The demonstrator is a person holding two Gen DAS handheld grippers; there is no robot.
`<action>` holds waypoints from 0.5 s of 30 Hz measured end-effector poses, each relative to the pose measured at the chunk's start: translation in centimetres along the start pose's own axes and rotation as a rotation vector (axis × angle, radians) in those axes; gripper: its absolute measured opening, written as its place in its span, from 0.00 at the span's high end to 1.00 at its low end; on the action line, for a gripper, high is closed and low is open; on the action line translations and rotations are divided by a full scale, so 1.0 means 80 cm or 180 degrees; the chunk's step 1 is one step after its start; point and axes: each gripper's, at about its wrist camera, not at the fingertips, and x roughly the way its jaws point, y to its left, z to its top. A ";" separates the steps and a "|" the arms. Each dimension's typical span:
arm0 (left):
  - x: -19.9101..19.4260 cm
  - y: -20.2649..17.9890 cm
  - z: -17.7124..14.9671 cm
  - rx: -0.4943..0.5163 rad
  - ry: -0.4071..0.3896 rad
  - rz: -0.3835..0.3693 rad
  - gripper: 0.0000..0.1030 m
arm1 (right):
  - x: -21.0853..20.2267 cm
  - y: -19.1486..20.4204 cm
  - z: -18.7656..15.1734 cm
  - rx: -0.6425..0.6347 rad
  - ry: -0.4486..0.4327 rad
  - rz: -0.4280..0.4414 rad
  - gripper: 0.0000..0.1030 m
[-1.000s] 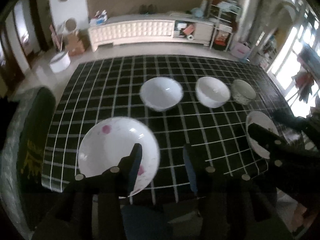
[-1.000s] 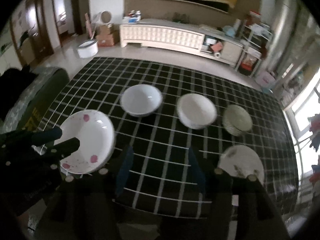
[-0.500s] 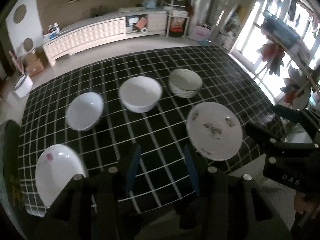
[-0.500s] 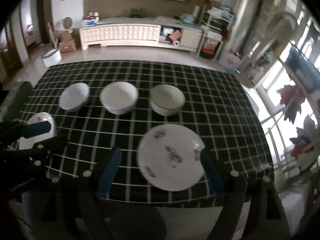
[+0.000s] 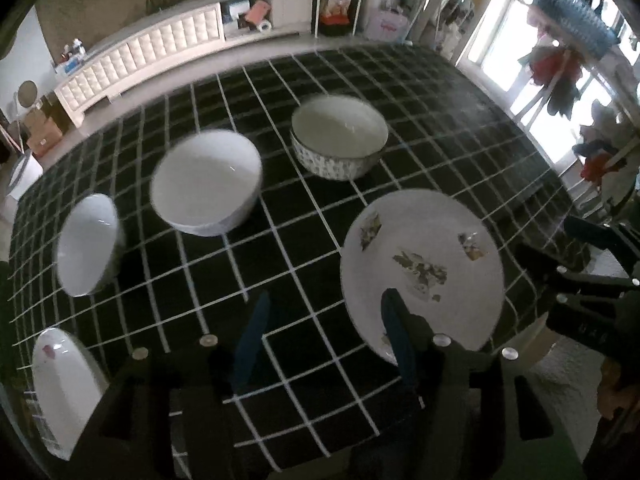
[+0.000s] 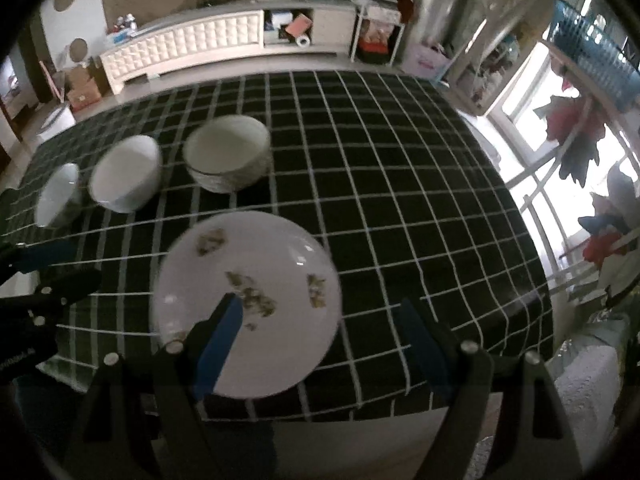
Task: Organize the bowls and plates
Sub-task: 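Grasp the floral plate rim with the left tool and lift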
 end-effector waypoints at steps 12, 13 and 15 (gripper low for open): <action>0.098 0.003 0.002 -0.0043 0.0438 -0.0060 0.46 | 0.093 -0.021 0.002 0.0142 0.0399 0.0185 0.21; 0.103 0.002 0.000 -0.0059 0.0474 -0.0123 0.46 | 0.099 -0.022 0.001 0.0160 0.0433 0.0187 0.23; 0.110 0.002 -0.002 -0.0079 0.0525 -0.0182 0.52 | 0.106 -0.023 -0.001 0.0161 0.0468 0.0173 0.37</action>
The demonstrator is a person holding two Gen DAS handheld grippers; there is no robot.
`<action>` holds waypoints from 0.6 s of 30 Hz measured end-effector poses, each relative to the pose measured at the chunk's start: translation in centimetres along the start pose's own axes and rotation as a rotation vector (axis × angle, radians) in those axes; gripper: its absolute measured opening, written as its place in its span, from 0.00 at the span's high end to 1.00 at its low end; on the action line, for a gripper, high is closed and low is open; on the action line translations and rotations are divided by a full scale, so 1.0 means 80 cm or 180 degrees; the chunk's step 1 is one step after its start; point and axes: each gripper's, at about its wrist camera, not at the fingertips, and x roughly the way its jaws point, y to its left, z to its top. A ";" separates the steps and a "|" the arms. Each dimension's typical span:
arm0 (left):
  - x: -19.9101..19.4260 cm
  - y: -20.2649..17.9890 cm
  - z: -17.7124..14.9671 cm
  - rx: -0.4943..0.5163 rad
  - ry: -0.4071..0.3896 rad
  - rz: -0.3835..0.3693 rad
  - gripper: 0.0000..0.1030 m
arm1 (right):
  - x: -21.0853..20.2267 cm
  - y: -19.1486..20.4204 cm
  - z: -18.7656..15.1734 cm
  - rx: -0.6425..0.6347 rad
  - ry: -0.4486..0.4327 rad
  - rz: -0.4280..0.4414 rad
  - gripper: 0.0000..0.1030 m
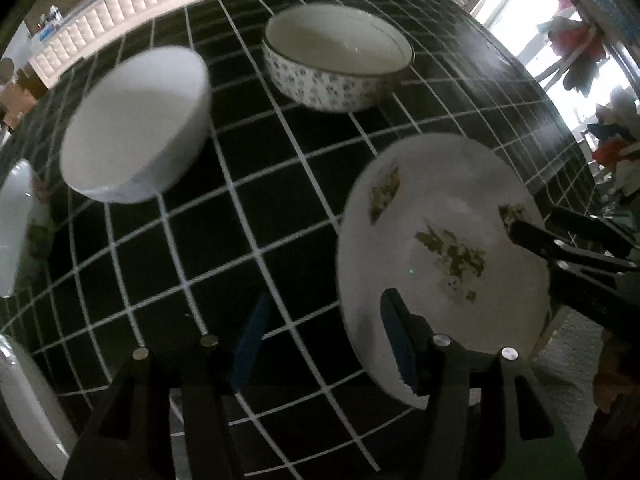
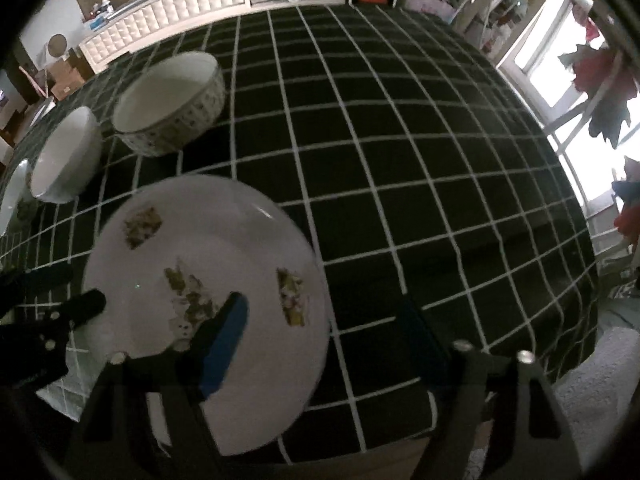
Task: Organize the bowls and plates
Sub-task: 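Grasp the floral plate rim with the left tool and lift, then carry the floral plate with the left tool and lower onto the stacked plates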
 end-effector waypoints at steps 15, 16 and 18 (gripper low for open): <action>-0.016 0.024 -0.036 -0.0027 -0.0011 0.0023 0.85 | -0.004 0.066 -0.025 -0.0395 0.0111 0.0003 0.64; -0.019 0.031 -0.041 -0.0045 -0.0017 0.0056 0.85 | -0.005 0.074 -0.027 -0.0436 0.0110 0.0005 0.64; -0.024 0.046 -0.051 -0.0083 -0.0027 0.0127 0.85 | -0.008 0.093 -0.033 -0.0523 0.0119 0.0057 0.64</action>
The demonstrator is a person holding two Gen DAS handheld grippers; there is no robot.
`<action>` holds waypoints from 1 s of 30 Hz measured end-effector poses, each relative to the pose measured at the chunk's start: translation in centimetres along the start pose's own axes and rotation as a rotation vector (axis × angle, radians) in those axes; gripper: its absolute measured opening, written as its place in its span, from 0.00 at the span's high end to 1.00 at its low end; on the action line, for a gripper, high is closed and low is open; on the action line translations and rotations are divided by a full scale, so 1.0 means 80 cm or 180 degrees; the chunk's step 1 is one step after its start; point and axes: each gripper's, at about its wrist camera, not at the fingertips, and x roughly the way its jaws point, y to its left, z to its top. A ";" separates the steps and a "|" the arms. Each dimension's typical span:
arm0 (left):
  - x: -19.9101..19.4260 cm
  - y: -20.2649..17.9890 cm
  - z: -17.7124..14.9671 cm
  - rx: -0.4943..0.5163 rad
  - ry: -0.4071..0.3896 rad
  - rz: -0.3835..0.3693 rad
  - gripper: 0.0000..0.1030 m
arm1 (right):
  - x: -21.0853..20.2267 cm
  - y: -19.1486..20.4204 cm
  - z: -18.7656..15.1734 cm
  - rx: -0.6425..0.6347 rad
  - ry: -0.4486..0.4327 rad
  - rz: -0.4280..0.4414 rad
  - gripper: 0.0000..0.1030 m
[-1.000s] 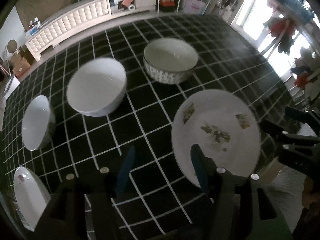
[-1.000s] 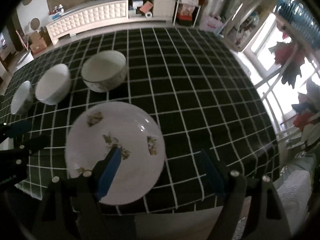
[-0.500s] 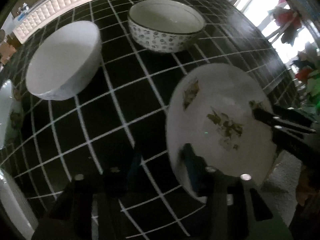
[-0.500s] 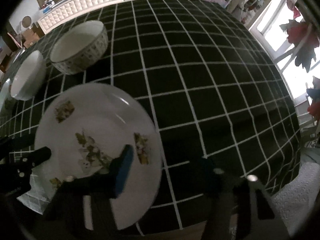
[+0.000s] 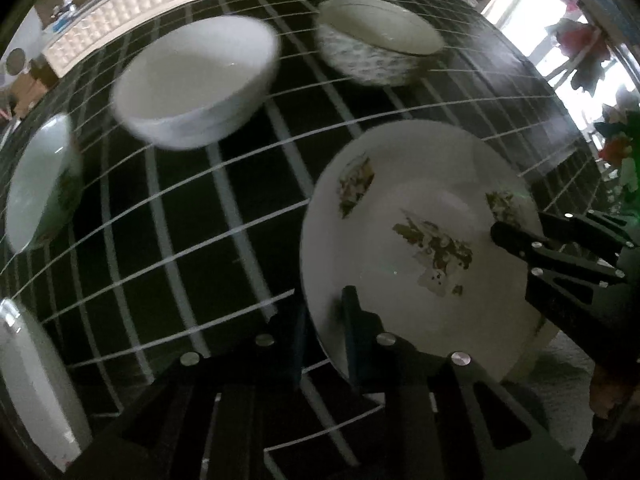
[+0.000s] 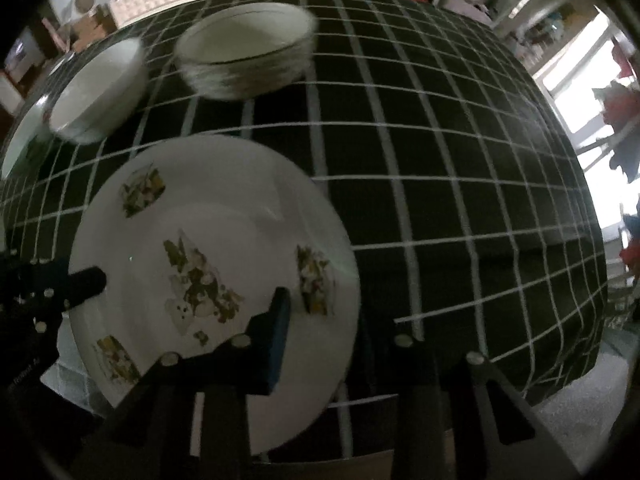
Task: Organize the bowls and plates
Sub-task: 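Carry the floral plate with the left tool and lower onto the stacked plates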
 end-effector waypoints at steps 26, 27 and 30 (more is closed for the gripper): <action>-0.049 0.182 -0.115 -0.0652 -0.0040 0.0308 0.84 | -0.025 0.206 -0.011 -0.0681 -0.0015 0.0325 0.64; -0.050 0.181 -0.117 -0.0644 -0.0047 0.0319 0.84 | -0.025 0.211 -0.013 -0.0689 -0.0029 0.0299 0.64; -0.052 0.176 -0.124 -0.0607 -0.0067 0.0358 0.83 | -0.022 0.223 -0.003 -0.0714 -0.0030 0.0255 0.64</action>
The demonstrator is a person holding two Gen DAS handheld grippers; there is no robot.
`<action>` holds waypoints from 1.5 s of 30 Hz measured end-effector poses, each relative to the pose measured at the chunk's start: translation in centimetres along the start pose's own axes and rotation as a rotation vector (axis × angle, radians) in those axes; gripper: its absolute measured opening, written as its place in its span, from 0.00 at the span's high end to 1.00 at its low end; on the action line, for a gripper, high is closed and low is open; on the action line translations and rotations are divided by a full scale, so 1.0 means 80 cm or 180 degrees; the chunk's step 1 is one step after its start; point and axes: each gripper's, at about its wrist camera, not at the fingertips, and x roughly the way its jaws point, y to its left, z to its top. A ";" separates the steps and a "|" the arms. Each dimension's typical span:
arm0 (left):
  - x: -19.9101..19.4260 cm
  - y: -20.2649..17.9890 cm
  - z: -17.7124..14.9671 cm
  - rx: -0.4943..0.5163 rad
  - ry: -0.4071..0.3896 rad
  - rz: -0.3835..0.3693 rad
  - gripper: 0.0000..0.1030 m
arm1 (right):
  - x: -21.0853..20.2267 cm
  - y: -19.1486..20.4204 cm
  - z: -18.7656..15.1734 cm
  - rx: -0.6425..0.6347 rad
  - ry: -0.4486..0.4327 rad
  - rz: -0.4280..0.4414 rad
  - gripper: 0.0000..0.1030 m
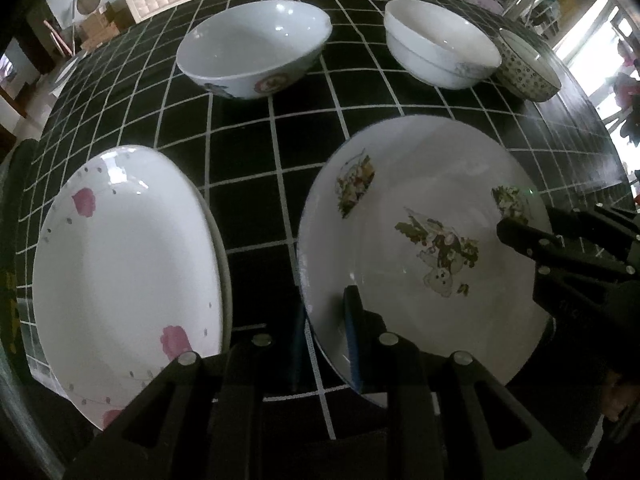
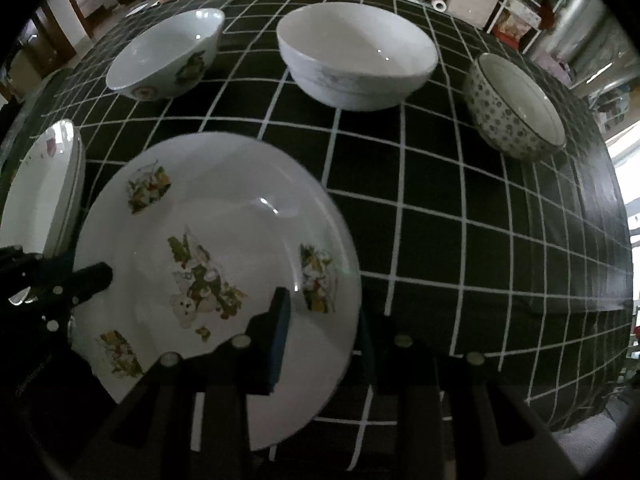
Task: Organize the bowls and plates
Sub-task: 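Carry the floral plate with the left tool and lower onto the stacked plates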
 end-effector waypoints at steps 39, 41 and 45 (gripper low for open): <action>-0.104 0.159 -0.036 -0.0626 -0.0202 0.0432 0.84 | -0.053 0.139 0.069 -0.0431 -0.0121 0.0527 0.64; -0.103 0.172 -0.040 -0.0684 -0.0191 0.0460 0.84 | -0.050 0.155 0.071 -0.0507 -0.0091 0.0548 0.64; -0.100 0.198 -0.051 -0.0813 -0.0158 0.0457 0.84 | -0.039 0.185 0.076 -0.0678 -0.0050 0.0491 0.64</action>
